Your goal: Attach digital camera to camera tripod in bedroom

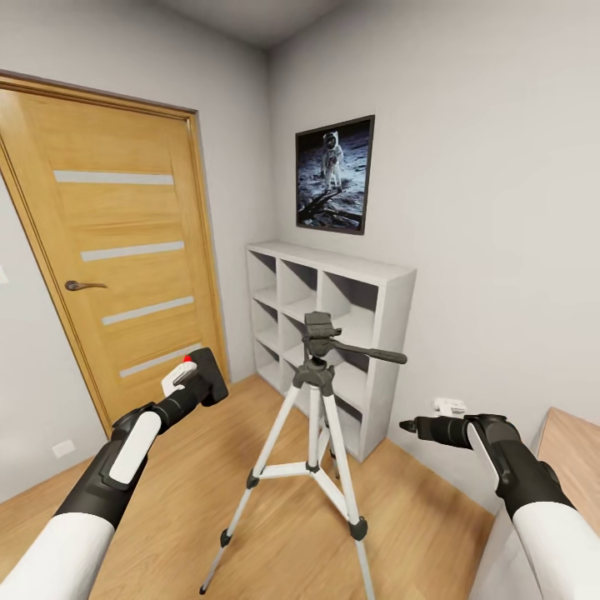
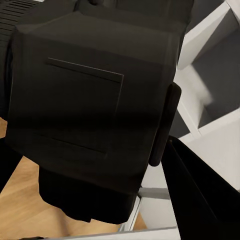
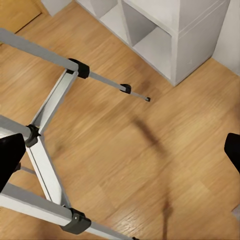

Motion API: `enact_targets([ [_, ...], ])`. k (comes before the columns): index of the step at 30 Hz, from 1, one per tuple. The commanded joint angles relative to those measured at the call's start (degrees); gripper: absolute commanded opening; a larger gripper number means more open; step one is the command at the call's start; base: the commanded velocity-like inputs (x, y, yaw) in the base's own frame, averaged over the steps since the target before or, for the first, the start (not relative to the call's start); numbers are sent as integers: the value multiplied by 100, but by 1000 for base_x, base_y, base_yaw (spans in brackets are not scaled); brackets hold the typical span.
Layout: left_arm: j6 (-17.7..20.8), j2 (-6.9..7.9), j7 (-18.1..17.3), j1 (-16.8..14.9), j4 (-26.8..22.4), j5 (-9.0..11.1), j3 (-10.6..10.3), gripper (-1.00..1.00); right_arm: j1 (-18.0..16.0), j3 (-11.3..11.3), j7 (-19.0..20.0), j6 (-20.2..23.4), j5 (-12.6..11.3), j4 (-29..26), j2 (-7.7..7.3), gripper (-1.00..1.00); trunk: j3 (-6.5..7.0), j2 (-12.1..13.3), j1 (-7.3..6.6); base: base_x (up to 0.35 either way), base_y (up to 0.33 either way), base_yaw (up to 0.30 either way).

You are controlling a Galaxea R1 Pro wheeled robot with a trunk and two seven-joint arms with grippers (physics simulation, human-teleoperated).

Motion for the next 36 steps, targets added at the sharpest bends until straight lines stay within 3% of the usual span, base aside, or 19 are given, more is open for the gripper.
enact_targets([
  [1, 26, 0, 33, -1, -9, 58, -4, -100, -2, -10, 8, 34, -21, -4, 0, 100, -3, -5, 2, 0, -2, 0],
  [19, 34, 0, 55, 1, -9, 63, -12, -100, -2, -10, 9, 34, -4, -4, 0, 100, -3, -5, 2, 0, -161, 0],
  [36, 34, 0, 58, -1, -9, 66, -8, -100, -2, 6, -53, 32, -6, 93, 17, 100, -3, -5, 2, 0, -11, 38],
])
